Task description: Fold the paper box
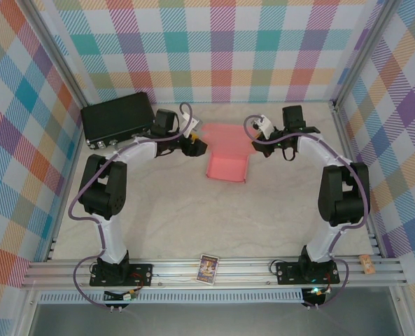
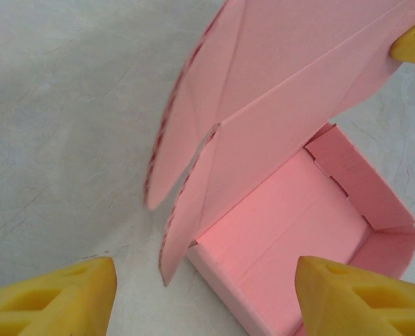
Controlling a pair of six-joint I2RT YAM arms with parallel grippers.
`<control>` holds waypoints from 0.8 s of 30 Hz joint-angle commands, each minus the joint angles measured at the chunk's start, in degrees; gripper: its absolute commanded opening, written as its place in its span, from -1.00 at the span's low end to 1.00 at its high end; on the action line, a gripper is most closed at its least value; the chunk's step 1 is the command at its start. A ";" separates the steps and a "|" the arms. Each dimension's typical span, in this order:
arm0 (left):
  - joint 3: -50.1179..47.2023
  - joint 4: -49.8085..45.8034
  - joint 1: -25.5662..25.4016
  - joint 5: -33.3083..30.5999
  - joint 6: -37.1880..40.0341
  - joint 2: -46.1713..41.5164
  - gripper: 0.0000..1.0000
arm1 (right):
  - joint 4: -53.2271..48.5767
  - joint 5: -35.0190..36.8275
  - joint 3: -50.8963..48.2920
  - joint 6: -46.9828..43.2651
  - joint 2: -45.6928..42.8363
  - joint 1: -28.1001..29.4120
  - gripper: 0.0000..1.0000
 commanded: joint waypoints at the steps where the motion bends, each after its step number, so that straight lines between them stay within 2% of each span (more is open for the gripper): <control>1: 4.99 -5.16 0.57 1.19 3.73 -0.26 0.27 | -2.07 -2.72 2.95 -3.36 1.46 0.65 -0.86; 7: 8.24 -7.18 0.58 1.39 3.80 1.79 0.24 | -3.33 -4.97 4.78 -4.67 3.44 0.94 -0.86; 12: 12.18 -14.35 0.66 1.75 6.47 3.90 0.14 | -5.04 -5.49 6.60 -5.36 4.74 1.11 -0.86; 17: 13.79 -16.58 0.92 1.56 6.92 5.69 0.11 | -5.58 -6.00 7.57 -6.19 5.28 1.33 -0.86; 22: 14.30 -17.16 1.28 3.19 6.55 6.22 -0.28 | -6.65 -5.82 8.51 -6.73 5.85 1.45 -0.87; 24: 14.52 -17.29 1.36 3.29 6.46 6.28 -0.34 | -6.78 -5.82 8.73 -6.74 6.01 1.47 -0.86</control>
